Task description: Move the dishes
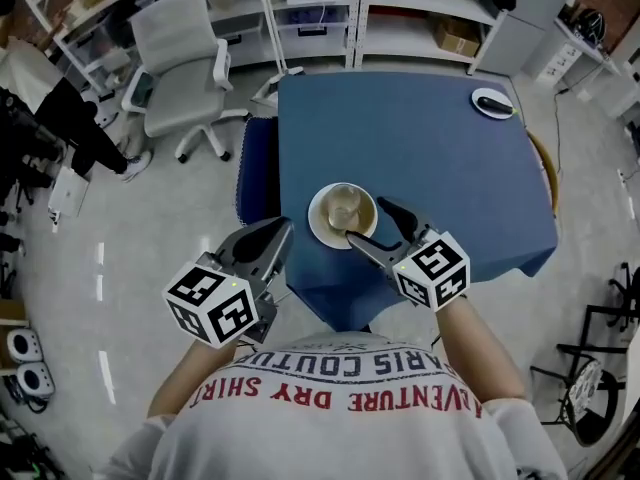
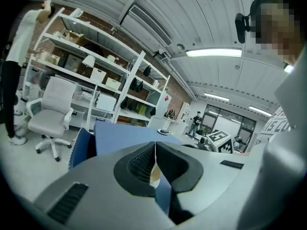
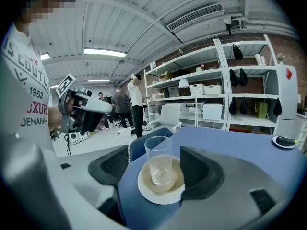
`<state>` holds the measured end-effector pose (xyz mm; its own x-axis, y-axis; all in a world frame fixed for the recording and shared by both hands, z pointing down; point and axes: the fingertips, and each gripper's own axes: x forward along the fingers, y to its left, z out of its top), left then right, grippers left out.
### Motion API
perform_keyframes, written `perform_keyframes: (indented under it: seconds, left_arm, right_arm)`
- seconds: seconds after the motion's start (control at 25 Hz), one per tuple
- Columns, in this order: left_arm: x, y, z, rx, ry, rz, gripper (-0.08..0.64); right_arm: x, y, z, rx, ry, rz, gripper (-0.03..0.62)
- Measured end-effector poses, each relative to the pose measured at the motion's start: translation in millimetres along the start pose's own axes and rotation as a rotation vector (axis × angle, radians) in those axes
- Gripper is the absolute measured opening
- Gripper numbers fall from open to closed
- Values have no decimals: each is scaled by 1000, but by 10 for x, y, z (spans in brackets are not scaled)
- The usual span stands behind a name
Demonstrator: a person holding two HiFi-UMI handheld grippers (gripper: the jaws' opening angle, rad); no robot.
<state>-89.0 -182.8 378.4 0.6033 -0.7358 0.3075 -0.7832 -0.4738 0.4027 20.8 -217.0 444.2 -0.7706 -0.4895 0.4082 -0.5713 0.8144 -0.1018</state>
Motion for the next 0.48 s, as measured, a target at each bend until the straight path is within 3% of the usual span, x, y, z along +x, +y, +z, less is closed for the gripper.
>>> perform_keyframes:
  seconds: [0.48]
  left_arm:
    - [-95,281,-84,-49,-4,108,29]
  right_arm:
    - [555,-69,-224,-31,84,51,321]
